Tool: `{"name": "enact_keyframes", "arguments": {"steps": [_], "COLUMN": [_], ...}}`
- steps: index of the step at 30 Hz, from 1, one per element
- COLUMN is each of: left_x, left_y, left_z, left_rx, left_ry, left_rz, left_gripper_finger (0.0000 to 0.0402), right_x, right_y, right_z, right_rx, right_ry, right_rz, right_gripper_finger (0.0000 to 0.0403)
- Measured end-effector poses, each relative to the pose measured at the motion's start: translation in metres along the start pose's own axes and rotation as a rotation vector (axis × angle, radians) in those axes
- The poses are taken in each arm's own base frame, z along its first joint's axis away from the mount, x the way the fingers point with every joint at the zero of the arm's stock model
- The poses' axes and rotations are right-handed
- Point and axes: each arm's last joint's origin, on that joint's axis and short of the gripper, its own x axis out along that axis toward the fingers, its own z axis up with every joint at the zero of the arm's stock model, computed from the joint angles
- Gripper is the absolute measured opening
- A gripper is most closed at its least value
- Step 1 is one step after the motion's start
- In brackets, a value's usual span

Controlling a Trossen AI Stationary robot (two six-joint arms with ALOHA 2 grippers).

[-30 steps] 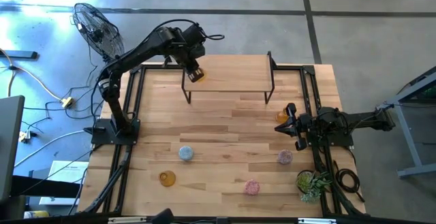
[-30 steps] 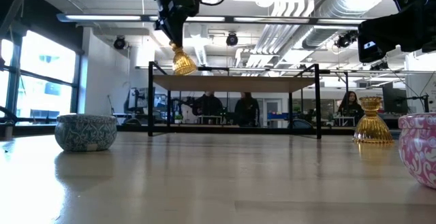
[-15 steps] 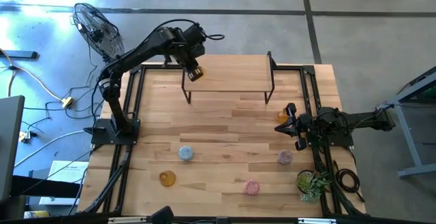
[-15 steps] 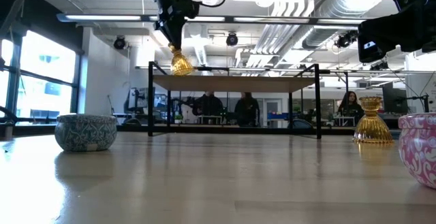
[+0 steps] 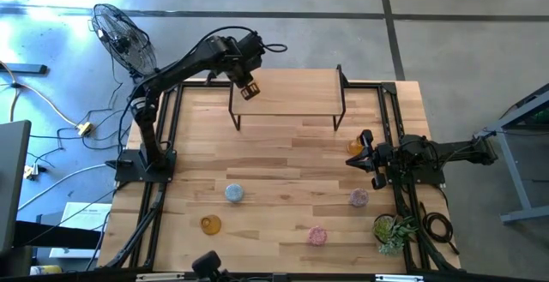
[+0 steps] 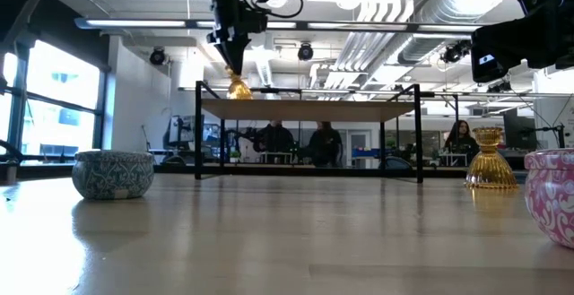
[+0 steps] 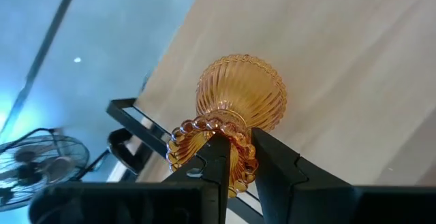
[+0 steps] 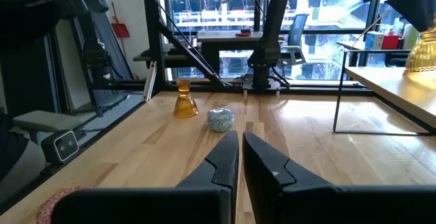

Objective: Pick & Place candle stick holders
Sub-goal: Put the top orange candle holder on the shelf

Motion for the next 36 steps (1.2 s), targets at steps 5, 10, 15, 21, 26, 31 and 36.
{"name": "enact_keyframes", "arguments": {"steps": [5,10,15,21,26,31,36], "left_x": [0.0002,0.0002,0.0002,0.0005,0.0006,0.0005,-0.0001], "left_y": [0.0004,0.0004,0.0003,0.0003,0.0001,-0.0009,-0.0015], "left_z": [-0.0008,-0.0008,-0.0008,0.001,0.0019,0.0014,0.0011], "left_rx": [0.001,0.001,0.001,-0.004,-0.006,-0.004,-0.004], "left_ry": [0.008,0.008,0.008,-0.011,-0.019,-0.015,-0.016], "left_rz": [0.006,0.006,0.005,0.005,-0.001,-0.038,-0.064], "left_gripper_finger": [0.0049,0.0049,0.0049,0.0049,0.0049,0.0049,0.0049], "right_x": [0.0,0.0,0.0,0.0,0.0,0.0,0.0], "right_y": [0.0,0.0,0.0,0.0,0.0,0.0,0.0], "right_z": [0.0,0.0,0.0,0.0,0.0,0.0,0.0], "right_rx": [0.0,0.0,0.0,0.0,0.0,0.0,0.0], "right_ry": [0.0,0.0,0.0,0.0,0.0,0.0,0.0], "right_rz": [0.0,0.0,0.0,0.0,0.0,0.0,0.0], "right_gripper_finger": [0.0016,0.0016,0.0016,0.0016,0.0016,0.0016,0.0016]}}
